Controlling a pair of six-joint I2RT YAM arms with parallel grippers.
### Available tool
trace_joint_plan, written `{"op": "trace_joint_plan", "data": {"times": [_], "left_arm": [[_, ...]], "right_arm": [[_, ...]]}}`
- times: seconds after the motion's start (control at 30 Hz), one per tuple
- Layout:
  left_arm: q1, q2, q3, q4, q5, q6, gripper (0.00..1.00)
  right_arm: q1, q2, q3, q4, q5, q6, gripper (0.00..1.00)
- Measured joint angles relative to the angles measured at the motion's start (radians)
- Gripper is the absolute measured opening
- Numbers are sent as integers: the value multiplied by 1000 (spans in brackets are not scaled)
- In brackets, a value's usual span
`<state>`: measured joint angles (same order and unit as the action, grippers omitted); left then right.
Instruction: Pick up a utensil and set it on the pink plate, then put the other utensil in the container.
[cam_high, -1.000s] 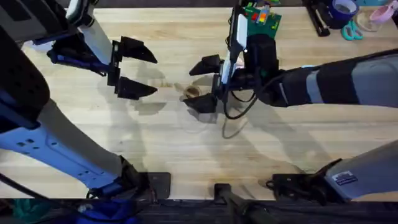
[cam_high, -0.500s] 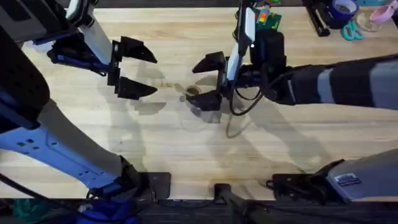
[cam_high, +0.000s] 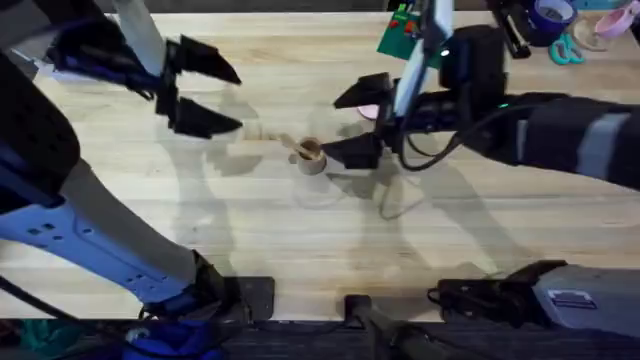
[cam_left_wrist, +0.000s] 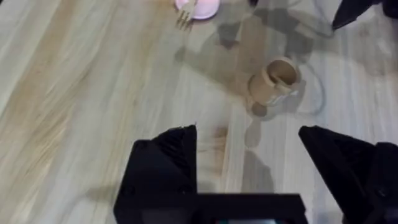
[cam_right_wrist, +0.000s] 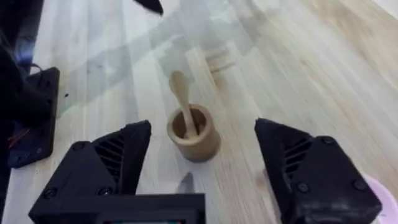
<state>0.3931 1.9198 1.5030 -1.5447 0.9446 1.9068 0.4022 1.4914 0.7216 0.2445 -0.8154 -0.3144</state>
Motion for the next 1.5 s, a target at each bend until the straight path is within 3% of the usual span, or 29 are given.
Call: {"op": "trace_joint_plan", "data": {"times": [0.2, 0.37, 0.57, 0.6, 0.7, 0.83, 0.97, 1.17, 1.33, 1.5], "left_arm": [[-2, 0, 211, -15, -73, -258, 996], [-27, 0, 410, -40, -178, -498, 996], [-124, 0, 641, -45, -364, -853, 996], [-180, 0, 727, -84, -467, -999, 995], [-238, 0, 803, -145, -553, -1111, 995], [-291, 0, 857, -146, -644, -1262, 993], [-309, -1, 863, -146, -715, -1379, 994], [-309, -35, 863, -146, -759, -1487, 993], [-309, -103, 855, -146, -762, -1527, 993], [-305, -198, 760, -146, -762, -1542, 993]], "right_arm": [[-86, -108, 0, -133, 0, 0, 995], [-144, -209, 0, -256, 28, 1, 996], [-157, -288, 30, -501, 96, 0, 996], [-158, -307, 57, -596, 145, 0, 996], [-164, -322, 77, -652, 177, 0, 996], [-191, -330, 110, -716, 199, 0, 995], [-223, -334, 157, -779, 209, 0, 995], [-284, -340, 235, -825, 214, 0, 996], [-327, -340, 264, -830, 217, 0, 996], [-335, -340, 282, -837, 218, 0, 996]]}}
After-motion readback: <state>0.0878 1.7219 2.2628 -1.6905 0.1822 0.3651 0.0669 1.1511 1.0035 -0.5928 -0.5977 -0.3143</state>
